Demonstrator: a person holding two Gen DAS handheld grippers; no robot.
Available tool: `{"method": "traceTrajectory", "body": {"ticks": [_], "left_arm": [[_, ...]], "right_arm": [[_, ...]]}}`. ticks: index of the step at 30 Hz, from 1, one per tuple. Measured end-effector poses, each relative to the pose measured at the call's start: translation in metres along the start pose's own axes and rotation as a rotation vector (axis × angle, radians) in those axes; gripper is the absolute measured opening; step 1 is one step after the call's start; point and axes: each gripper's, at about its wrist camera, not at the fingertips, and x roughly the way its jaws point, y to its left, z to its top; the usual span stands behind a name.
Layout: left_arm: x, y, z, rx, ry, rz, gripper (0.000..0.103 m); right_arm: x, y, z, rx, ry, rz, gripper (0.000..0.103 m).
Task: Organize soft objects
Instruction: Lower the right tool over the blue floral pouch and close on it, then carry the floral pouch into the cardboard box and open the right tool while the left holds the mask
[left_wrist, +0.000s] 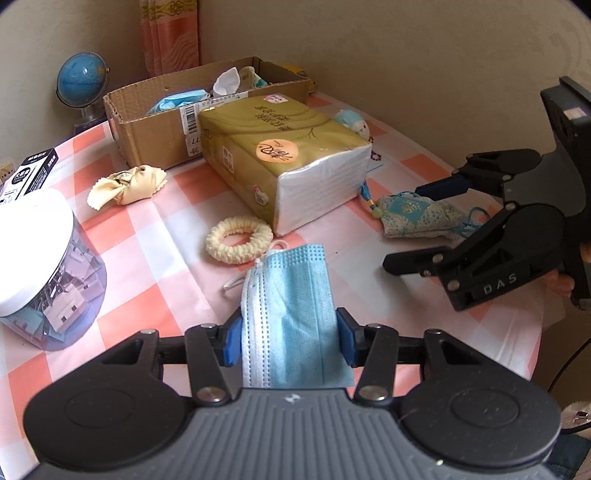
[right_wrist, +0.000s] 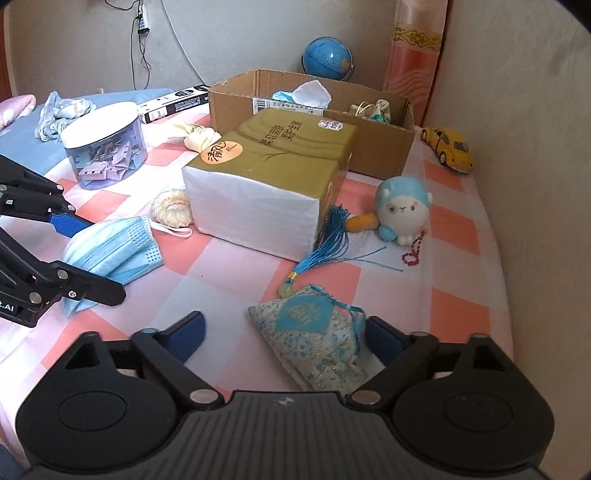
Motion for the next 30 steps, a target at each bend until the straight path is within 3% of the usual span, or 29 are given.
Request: {"method": "traceTrajectory", "body": {"ticks": [3,6,9,19,30], "left_arm": [[0.0,0.001,0.001,0.009,0.002,0.007,0.049],[0.001,0.0,0.002,0.021,0.006,0.027,0.048],[-0.002,0.001,0.002,0.021,0.011,0.017,0.044],[-0.03,0.002,0.0,0.039,0.005,-0.005,0.033],[-0.062,-0.001,-0.005,0.071,-0.053,-0.031,0.033]], "right_arm": [[-0.005,0.003,-0.001,-0.011,0.001,-0.038,0.074],[-0.01,0.003,-0.002,-0.012,0.008,-0.059,0.056],[-0.013,0.003,-0.002,-0.012,0.023,-0.087,0.05],[-0.047,0.002,-0.001,0.013,0.009,-0.086,0.045],[-0.095,-0.004,0.021,0.026,-0.049,-0.1,0.044]]}}
